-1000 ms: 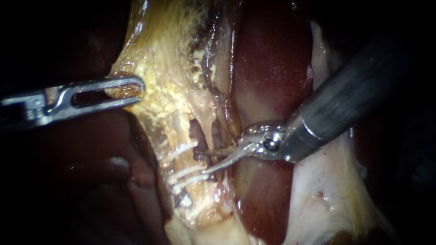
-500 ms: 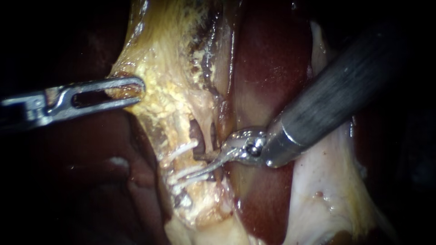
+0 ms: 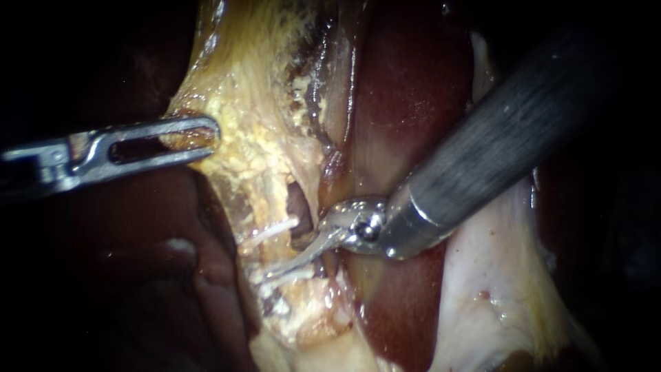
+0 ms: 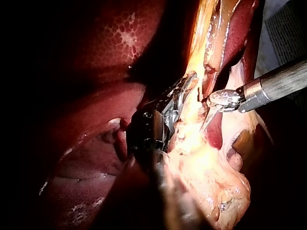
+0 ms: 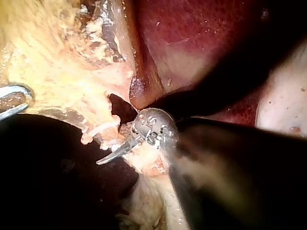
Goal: Go to the cutting position left tube
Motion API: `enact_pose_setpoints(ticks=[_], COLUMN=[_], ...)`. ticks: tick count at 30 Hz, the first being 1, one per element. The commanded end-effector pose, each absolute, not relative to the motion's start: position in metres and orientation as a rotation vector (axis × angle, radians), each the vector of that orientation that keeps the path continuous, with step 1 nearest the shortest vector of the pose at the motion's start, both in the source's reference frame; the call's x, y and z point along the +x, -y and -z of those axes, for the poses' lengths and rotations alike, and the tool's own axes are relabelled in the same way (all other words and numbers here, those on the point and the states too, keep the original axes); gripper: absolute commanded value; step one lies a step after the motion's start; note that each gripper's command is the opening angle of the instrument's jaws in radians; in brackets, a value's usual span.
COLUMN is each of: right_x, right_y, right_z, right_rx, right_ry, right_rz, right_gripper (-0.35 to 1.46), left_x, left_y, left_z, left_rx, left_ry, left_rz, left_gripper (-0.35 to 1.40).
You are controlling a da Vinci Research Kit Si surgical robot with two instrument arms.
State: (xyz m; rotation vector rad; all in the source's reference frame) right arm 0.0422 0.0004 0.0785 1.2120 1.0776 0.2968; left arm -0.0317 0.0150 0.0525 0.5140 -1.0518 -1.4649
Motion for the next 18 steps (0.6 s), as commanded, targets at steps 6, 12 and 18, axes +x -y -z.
enact_pose_setpoints(ticks=[6, 12, 18], right_x=[0.0427, 0.0434, 0.0444], right_y=[-0.0002, 0.0002, 0.0008], right_z=[-0.0781, -0.0786, -0.079], right_rx=[1.236, 1.238, 1.252], right_ry=[-1.103, -1.116, -1.147], right_rz=[-0.282, -0.282, -0.28], right_gripper=[1.13, 1.13, 1.13], left_x=[-0.0316, -0.0318, -0.032], left_y=[-0.0153, -0.0153, -0.0153], left_z=[-0.0531, -0.0535, -0.0535], left_rx=[0.516, 0.515, 0.514], left_ry=[1.052, 1.053, 1.053], left_rz=[1.463, 1.463, 1.464], left_gripper=[-0.35, -0.35, -0.35])
